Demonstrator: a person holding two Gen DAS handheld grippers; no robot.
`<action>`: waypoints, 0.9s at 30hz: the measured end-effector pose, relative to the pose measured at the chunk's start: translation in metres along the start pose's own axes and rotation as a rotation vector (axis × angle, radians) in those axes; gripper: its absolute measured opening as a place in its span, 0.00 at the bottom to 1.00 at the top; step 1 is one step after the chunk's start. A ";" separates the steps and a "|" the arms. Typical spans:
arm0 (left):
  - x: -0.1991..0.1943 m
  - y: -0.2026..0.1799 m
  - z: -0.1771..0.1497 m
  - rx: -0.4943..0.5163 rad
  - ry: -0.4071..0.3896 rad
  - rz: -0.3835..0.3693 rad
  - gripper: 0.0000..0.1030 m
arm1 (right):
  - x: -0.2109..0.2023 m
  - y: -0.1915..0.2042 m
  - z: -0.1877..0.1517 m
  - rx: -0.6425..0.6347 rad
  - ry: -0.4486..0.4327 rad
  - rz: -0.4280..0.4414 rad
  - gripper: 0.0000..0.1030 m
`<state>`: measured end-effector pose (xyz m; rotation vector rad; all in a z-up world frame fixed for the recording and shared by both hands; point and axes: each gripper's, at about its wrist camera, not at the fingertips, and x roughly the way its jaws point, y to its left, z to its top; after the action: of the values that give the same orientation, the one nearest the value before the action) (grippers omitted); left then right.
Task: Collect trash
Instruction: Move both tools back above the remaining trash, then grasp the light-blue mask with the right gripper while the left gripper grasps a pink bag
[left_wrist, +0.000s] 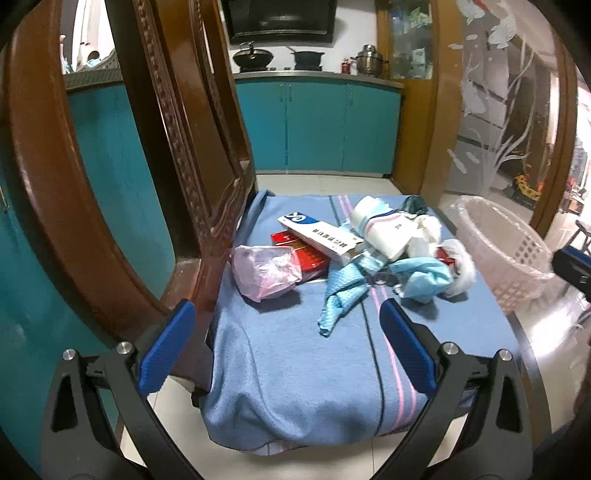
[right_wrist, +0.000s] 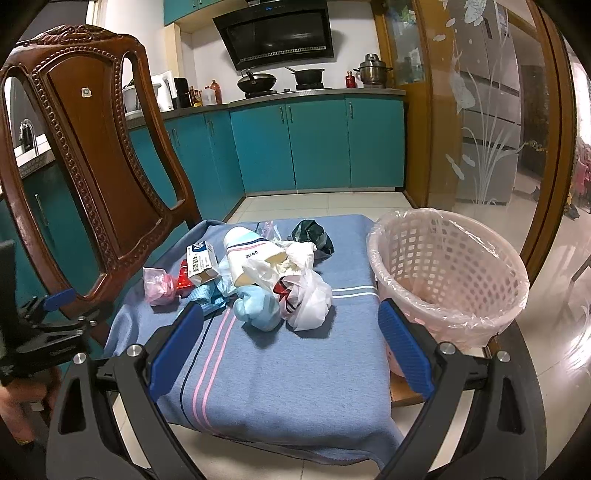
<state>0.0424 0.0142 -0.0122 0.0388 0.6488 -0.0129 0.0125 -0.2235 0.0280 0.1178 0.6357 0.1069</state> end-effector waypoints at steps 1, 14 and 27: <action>0.007 -0.002 0.001 0.003 0.008 0.014 0.96 | 0.001 0.001 0.000 0.000 0.001 0.001 0.91; 0.104 -0.036 0.012 0.107 0.042 0.238 0.96 | 0.026 0.004 -0.005 -0.023 0.055 -0.026 0.91; 0.079 -0.012 0.037 0.031 0.097 0.059 0.35 | 0.046 0.022 -0.015 -0.121 0.105 0.014 0.90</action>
<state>0.1275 0.0012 -0.0306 0.0893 0.7445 0.0359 0.0389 -0.1943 -0.0078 -0.0006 0.7317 0.1662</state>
